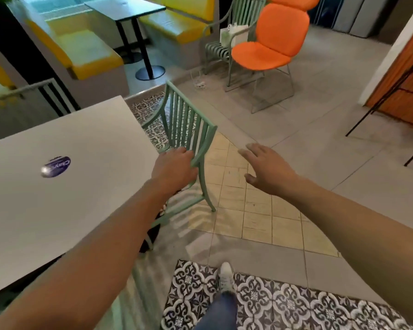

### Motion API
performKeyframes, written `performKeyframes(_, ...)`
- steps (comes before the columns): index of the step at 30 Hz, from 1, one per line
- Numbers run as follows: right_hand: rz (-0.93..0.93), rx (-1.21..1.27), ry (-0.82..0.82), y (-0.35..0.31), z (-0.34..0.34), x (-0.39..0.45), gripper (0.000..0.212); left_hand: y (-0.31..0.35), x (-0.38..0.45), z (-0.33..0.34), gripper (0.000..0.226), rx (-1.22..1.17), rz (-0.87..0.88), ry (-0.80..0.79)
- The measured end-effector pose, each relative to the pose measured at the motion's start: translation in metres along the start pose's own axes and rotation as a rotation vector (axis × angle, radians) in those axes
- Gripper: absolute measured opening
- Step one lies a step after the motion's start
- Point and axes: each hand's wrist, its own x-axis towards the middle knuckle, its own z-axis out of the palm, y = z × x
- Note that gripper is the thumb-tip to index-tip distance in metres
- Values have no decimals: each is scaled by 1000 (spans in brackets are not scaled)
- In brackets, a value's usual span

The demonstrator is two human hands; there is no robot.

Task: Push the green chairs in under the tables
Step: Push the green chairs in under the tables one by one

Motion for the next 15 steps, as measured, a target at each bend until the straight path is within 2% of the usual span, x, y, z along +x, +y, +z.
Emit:
performKeyframes(6,-27,18,-42,52,-1,126,72,-16,139,12,42,-52,-119,44)
performKeyframes(15,-120,82,2,138,-1,293,73,-37,302,36,46,-59,-195,-34)
